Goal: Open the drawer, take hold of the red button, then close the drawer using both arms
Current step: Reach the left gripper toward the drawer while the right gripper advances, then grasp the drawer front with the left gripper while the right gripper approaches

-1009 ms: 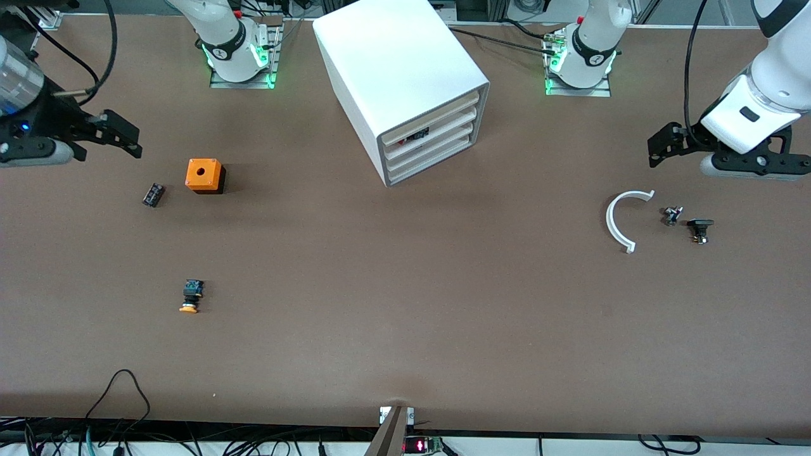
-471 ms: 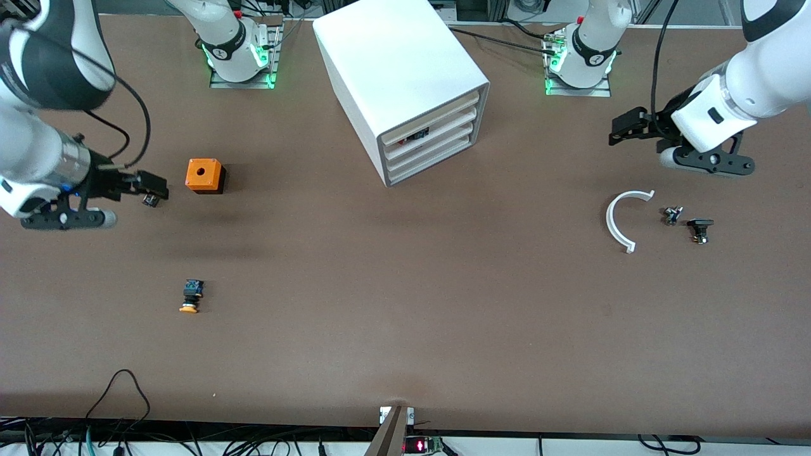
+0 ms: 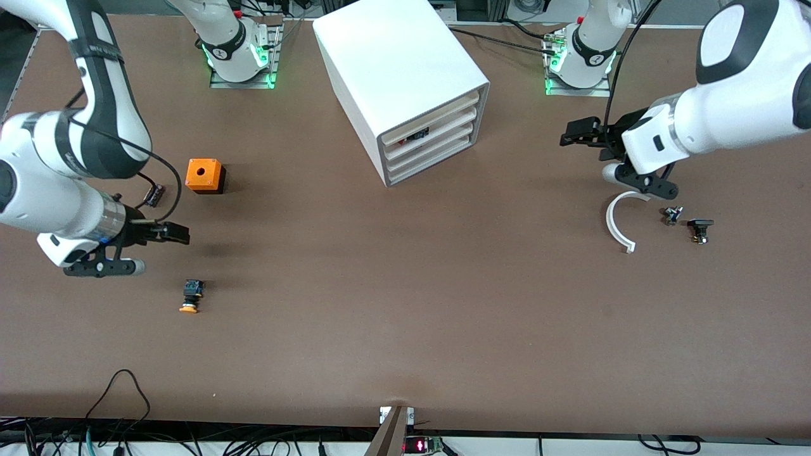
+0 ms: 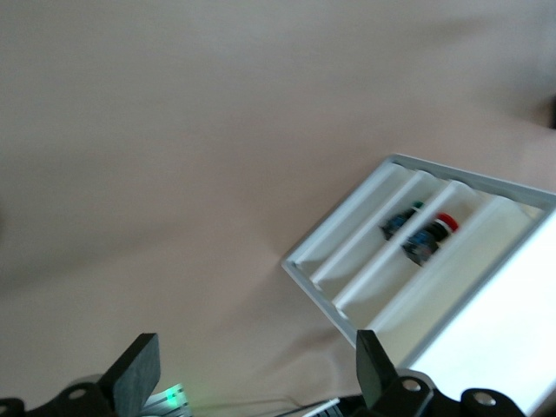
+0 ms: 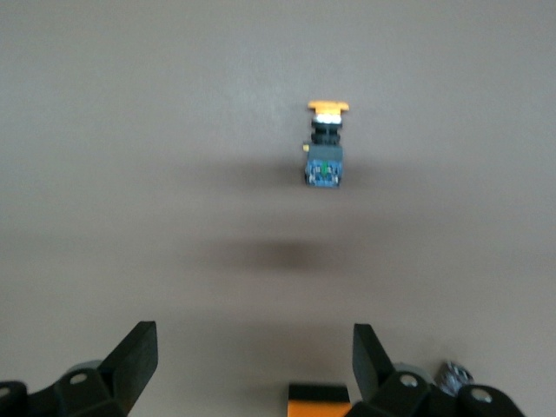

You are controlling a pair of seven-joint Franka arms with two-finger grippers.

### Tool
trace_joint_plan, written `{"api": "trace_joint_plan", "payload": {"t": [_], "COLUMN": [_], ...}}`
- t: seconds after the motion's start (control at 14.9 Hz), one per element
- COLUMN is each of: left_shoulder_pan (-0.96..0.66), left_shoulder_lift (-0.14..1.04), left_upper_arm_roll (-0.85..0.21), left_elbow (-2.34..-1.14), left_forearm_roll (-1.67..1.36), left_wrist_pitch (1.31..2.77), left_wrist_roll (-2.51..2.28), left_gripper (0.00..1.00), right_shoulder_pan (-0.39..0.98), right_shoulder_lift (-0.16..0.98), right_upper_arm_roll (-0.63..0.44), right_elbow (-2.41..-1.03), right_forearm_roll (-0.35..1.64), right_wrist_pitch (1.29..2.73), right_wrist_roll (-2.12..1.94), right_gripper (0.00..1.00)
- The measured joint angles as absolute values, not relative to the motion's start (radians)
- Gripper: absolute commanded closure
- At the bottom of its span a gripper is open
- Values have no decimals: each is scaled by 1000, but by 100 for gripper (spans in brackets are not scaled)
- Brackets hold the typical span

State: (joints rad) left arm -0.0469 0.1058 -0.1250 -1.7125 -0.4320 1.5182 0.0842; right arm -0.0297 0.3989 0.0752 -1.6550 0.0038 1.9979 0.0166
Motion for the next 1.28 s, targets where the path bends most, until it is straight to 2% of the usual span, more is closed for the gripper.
{"api": "trace_joint_plan", "payload": {"t": [0.4, 0.74, 1.08, 1.21, 1.28], "left_shoulder_pan": [-35, -42, -55, -57, -59], "left_shoulder_lift": [232, 285, 288, 303, 314], "left_upper_arm_roll": [-123, -127, -147, -162, -165], "left_elbow": [-1752, -1918, -2028, -2060, -2073], "left_forearm_roll": [-697, -914, -982, -1011, -1029], "left_wrist_pitch": [1530, 1625, 1646, 1651, 1654], "left_wrist_roll": [330, 556, 677, 731, 762], "left_gripper": [1, 5, 19, 30, 30], "right_shoulder_pan": [7, 103, 192, 222, 238], "right_shoulder_lift": [524, 542, 553, 569, 576], "right_upper_arm_roll": [82, 84, 85, 86, 86], "right_elbow": [-1635, -1604, -1569, -1541, -1528], "right_forearm_roll": [4, 2, -21, -22, -22], "right_wrist_pitch": [2125, 2131, 2130, 2130, 2130], "right_wrist_roll": [25, 167, 366, 457, 506], "right_gripper": [1, 1, 1, 1, 1]}}
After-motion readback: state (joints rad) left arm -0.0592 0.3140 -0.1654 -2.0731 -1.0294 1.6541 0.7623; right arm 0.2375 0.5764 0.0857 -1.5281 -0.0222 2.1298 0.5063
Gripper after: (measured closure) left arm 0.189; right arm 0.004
